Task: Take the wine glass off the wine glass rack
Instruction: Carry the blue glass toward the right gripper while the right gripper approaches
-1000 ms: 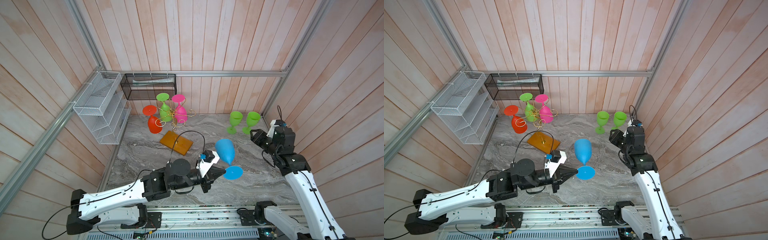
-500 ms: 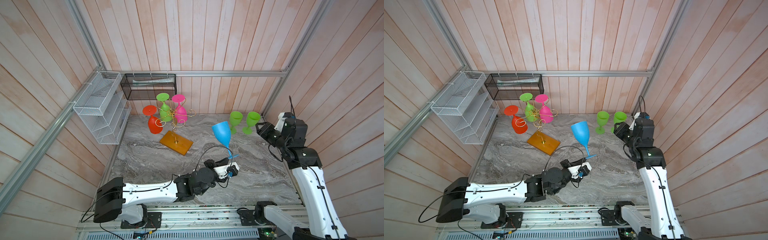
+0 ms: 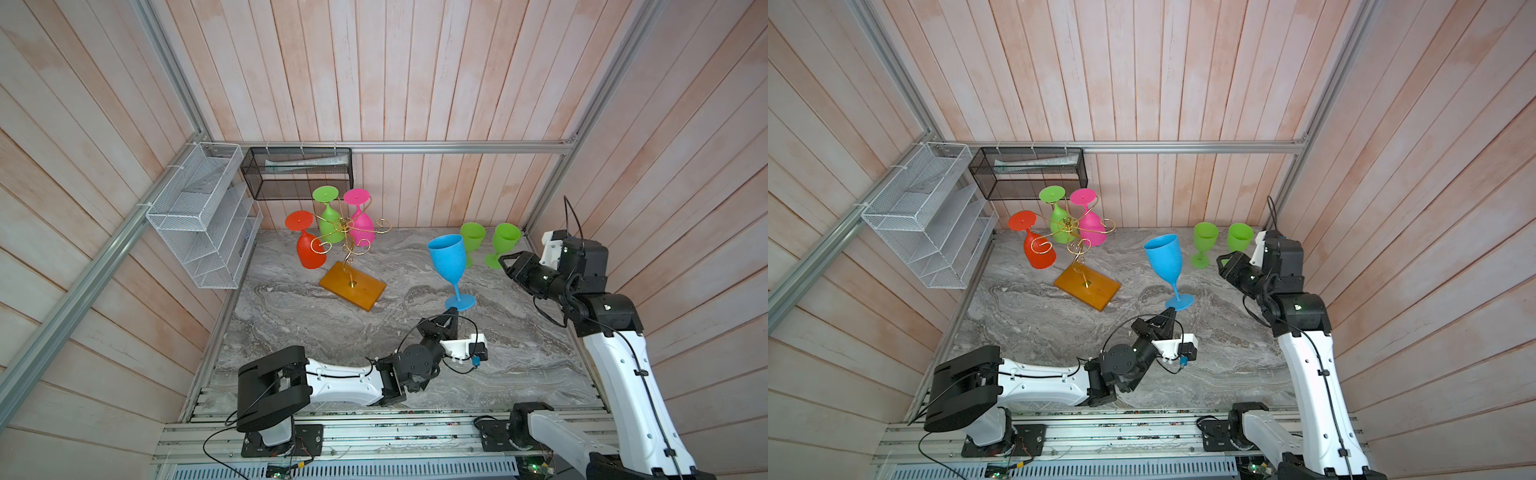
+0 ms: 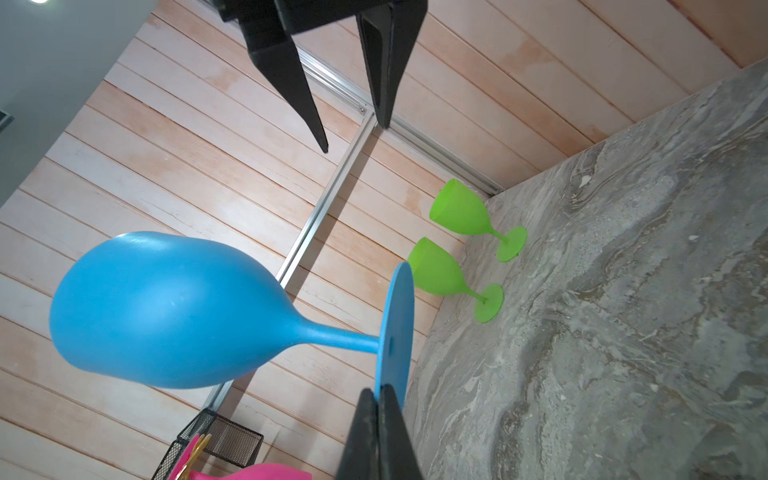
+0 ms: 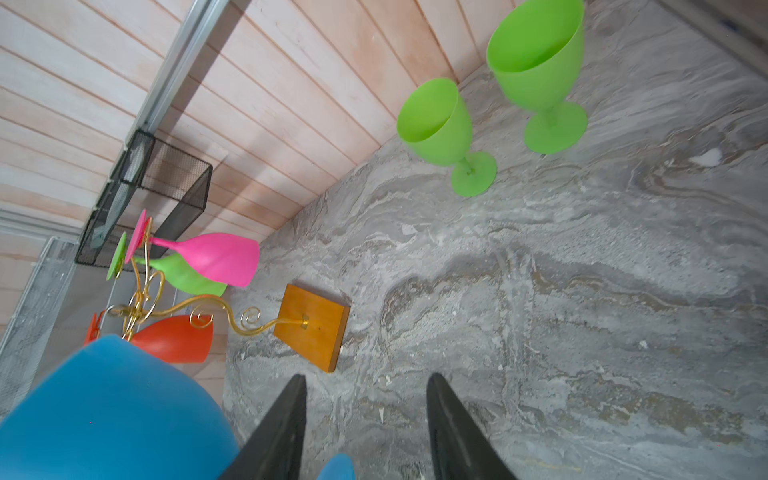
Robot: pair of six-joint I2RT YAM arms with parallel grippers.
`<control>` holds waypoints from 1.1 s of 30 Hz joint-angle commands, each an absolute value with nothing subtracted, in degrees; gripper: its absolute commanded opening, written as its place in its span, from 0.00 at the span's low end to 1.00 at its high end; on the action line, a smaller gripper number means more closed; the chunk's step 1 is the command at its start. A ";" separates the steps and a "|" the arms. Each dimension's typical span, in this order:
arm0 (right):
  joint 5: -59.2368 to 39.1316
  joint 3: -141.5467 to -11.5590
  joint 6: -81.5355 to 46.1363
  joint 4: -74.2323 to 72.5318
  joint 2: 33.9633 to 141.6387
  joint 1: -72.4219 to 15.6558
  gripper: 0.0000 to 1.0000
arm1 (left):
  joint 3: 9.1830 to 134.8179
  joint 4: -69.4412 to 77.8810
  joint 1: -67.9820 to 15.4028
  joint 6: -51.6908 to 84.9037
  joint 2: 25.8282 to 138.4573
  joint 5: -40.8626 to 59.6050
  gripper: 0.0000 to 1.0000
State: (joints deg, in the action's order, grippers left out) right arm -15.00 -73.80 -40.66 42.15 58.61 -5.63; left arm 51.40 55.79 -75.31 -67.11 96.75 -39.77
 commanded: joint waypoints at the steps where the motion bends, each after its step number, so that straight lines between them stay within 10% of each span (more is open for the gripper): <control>1: -16.73 -71.85 -43.96 43.52 57.06 -9.71 0.49 | 51.28 65.26 -74.41 -72.68 98.04 -40.90 0.00; 23: -24.97 -61.81 -53.70 34.32 56.68 -16.36 0.45 | 55.53 73.45 -72.84 -78.39 104.41 -41.01 0.00; 33: -24.66 -60.80 -56.40 31.32 56.43 -16.35 0.09 | 55.89 75.37 -72.51 -79.06 105.12 -41.03 0.00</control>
State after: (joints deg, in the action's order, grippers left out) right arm -24.95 -61.63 -55.68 31.66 56.82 -16.14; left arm 53.91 70.74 -73.08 -78.46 104.64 -40.51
